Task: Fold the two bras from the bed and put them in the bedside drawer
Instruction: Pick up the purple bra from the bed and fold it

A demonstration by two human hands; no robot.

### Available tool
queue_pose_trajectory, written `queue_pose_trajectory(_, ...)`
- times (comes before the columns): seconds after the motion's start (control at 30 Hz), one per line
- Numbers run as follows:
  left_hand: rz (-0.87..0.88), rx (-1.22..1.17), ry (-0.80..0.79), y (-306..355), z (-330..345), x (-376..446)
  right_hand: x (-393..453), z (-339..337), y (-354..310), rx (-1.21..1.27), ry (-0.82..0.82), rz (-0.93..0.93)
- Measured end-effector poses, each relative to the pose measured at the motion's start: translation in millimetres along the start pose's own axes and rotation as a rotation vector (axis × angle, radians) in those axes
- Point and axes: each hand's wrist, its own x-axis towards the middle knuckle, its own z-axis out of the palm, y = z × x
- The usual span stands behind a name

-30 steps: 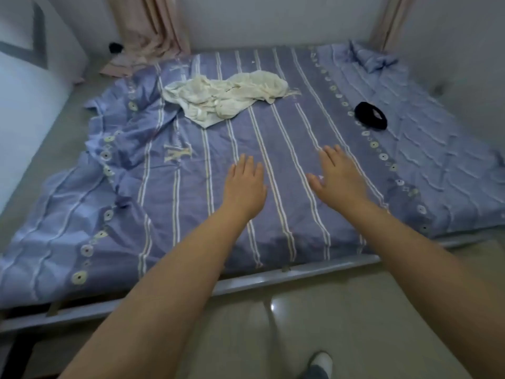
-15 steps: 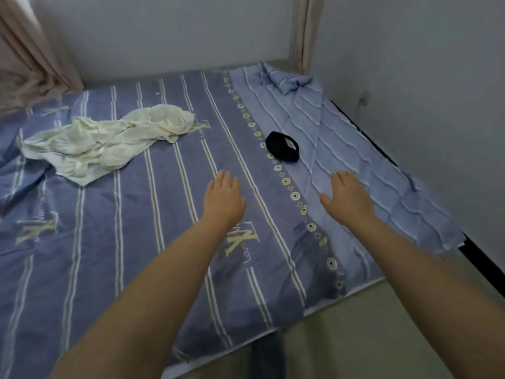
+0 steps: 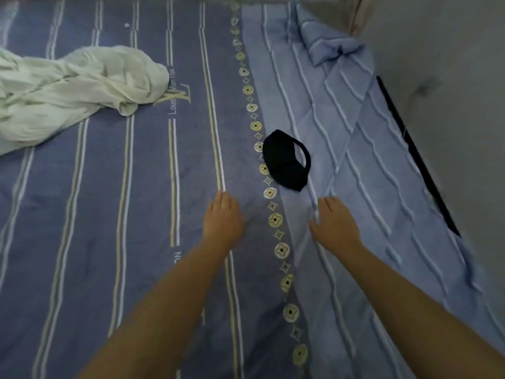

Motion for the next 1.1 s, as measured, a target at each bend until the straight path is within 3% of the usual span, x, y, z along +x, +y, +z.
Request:
queue_pose_trajectory(0.23,-0.104,-0.103,0.018,-10,101,53,111,61,17,-0.048,-0.014,-0.170)
queue_pose_trajectory(0.33,-0.115,-0.091,0.151,-11,128,56,142,87,29,-0.045,-0.013,-0.236)
queue_pose_trajectory(0.43,-0.095,-0.073,0.260,-10,133,58,157,101,43,0.096,0.021,-0.262)
queue_pose_trajectory(0.53,-0.118,-0.068,0.236,-9,131,57,150,93,49,0.278,0.059,-0.305)
queue_pose_trajectory(0.67,-0.179,-0.193,0.176,7,109,56,109,69,55,0.312,-0.108,-0.567)
queue_pose_trajectory(0.73,-0.085,-0.388,0.167,24,92,55,88,58,60,0.318,-0.191,-0.638)
queue_pose_trajectory(0.83,-0.022,-0.582,0.110,56,79,45,62,44,66,0.406,-0.249,-0.598)
queue_pose_trajectory(0.93,-0.096,-0.676,0.163,75,72,31,45,35,73,0.485,-0.257,-0.512)
queue_pose_trajectory(1.1,-0.043,-0.834,0.056,91,28,5,29,-1,75,0.543,-0.186,-0.418)
